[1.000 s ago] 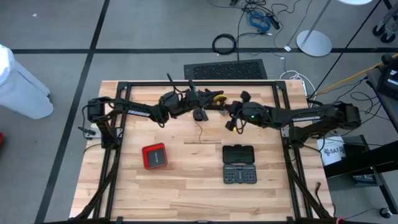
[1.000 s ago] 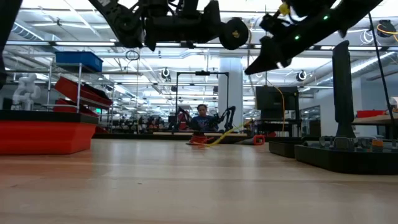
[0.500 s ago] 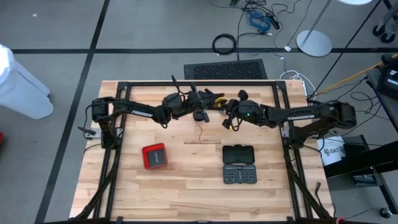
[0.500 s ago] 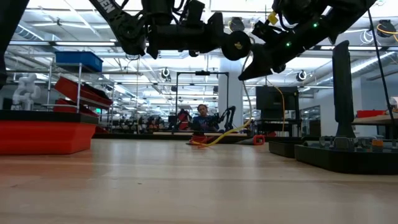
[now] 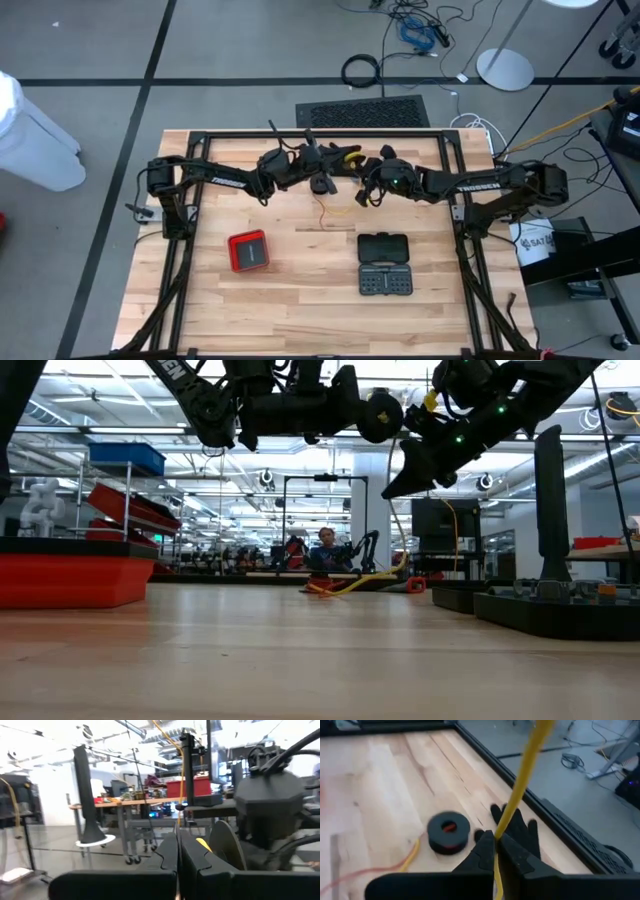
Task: Coil cords
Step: Coil the yellow wire onto the spool
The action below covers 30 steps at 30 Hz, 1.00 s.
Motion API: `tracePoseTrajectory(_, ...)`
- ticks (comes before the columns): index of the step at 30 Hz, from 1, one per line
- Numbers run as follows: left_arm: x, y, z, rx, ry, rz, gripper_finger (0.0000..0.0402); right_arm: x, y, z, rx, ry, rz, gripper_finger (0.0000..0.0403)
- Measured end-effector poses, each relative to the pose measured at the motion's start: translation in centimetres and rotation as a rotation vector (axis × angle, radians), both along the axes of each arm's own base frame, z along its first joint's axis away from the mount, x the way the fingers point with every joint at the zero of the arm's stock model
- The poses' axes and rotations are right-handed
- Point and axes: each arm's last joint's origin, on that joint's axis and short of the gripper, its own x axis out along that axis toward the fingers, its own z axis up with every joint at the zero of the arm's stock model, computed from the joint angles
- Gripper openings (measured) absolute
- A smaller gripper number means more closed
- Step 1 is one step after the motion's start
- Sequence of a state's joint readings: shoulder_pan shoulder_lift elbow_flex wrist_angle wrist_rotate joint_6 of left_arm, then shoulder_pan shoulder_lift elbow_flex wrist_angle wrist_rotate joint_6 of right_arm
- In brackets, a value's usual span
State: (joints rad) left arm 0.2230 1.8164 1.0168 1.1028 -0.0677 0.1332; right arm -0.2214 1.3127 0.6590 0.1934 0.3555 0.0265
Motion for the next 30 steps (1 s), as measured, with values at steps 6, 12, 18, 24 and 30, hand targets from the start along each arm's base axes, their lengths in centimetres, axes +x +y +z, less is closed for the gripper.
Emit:
tracePoseTrajectory(6,0.0,0.1,0.0,0.064,0.029,0.070,0.0000,0.7,-0.1,0.6,-0.010,-0.105,0.014,0.0000)
tracePoseTrajectory(12,0.0,0.1,-0.1,0.102,0.047,0.098,0.0000,1.0,-0.2,1.0,-0.011,-0.172,0.009,0.0000)
tracePoseTrajectory(18,0.1,0.1,-0.2,0.140,0.079,0.108,0.0000,1.2,0.0,1.6,-0.014,-0.252,0.006,0.0000)
tracePoseTrajectory(24,0.1,0.1,-0.3,0.204,0.110,0.131,0.0000,1.4,0.6,2.1,-0.006,-0.308,0.029,0.0000)
tracePoseTrajectory(30,0.4,0.2,-1.0,0.259,0.135,0.161,0.0000,1.9,0.8,2.7,0.004,-0.316,0.056,0.0000)
